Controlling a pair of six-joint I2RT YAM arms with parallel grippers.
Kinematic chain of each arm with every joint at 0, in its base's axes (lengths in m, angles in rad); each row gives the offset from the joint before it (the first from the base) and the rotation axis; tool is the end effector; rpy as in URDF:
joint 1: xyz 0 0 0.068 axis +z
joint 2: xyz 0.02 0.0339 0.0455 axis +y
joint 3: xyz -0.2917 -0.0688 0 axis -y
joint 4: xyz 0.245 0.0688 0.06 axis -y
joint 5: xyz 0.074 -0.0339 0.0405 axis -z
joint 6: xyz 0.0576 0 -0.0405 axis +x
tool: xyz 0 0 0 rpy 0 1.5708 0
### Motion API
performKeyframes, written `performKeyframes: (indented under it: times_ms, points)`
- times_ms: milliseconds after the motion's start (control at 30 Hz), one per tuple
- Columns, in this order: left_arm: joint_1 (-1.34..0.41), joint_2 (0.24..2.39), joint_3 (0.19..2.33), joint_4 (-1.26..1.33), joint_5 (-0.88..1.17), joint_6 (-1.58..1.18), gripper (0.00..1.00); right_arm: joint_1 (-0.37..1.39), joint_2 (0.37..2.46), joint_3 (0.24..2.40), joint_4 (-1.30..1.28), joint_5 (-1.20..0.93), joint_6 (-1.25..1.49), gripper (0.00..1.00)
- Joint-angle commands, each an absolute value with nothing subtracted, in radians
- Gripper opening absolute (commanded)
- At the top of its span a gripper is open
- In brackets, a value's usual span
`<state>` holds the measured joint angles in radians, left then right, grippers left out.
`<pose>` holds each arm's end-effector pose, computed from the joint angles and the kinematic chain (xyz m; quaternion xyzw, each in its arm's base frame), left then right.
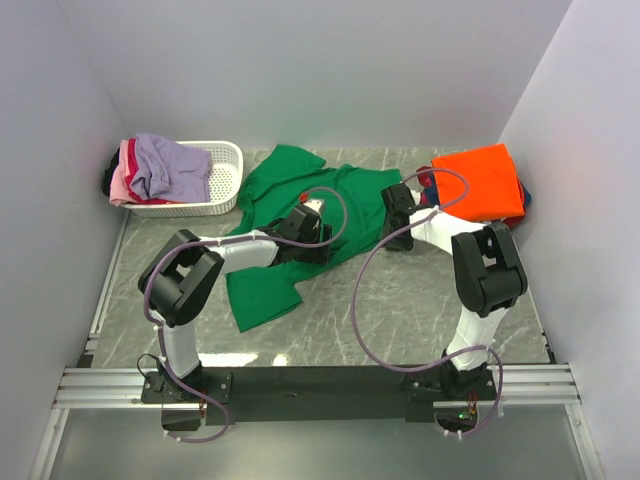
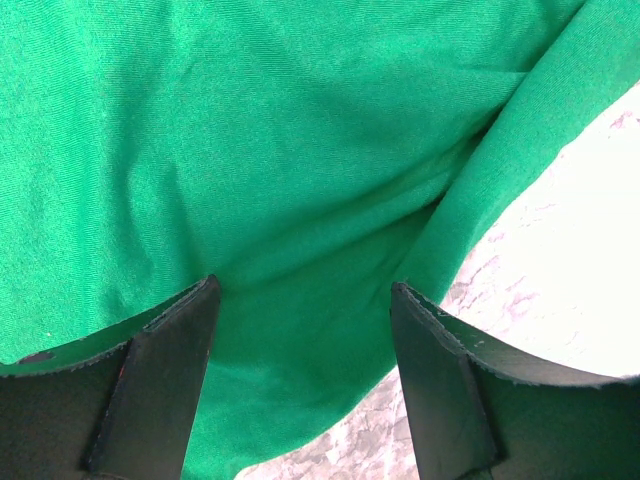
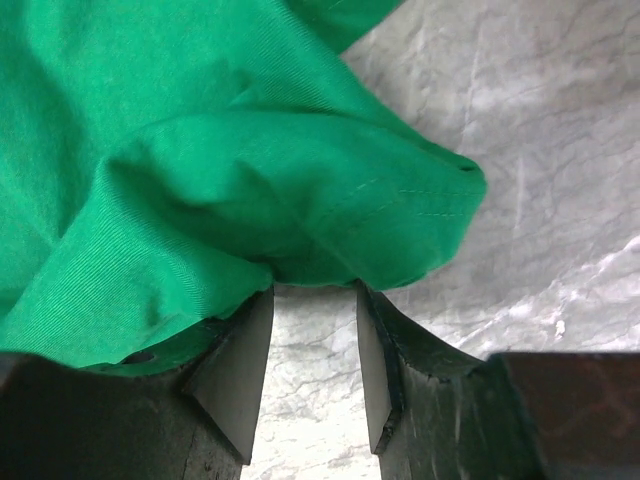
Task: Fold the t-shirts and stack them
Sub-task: Flatten the tshirt out
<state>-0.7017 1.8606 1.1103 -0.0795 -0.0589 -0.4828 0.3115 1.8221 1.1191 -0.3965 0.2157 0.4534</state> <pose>0.3170 -0.2635 0.1728 0.0912 0.9273 -0.1793 0.3156 0.3630 0.1039 0.1674 0.0936 0.9625 -0.0105 0.2544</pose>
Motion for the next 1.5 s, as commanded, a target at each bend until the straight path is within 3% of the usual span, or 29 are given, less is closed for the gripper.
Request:
performKeyframes:
  times_ms: [0,367,467,600,700,1467]
  points:
    - [-0.704,1.81,1.115,-0.1,-0.068,-0.469,0.75,0.298,1.822,1.16,-0.37,0.225,0.448,0.46]
    - [-0.704,1.81,1.114,-0.106,-0.069,-0.472,0.75,0.281,1.845,1.174,-0.365,0.206,0.442,0.42]
    - [-0.704,1.81,1.114,-0.11,-0.083,-0.474,0.75,0.279,1.848,1.164,-0.362,0.189,0.428,0.33]
    - [-0.703,1.804,1.117,-0.117,-0.086,-0.474,0.75,0.278,1.807,1.137,-0.367,0.196,0.419,0.08]
    - [-0.703,1.793,1.111,-0.114,-0.081,-0.474,0.75,0.279,1.752,1.111,-0.386,0.213,0.416,0.01]
    - [-0.704,1.599,0.939,-0.1,-0.008,-0.469,0.75,0.304,1.065,0.907,-0.75,0.37,0.523,0.0]
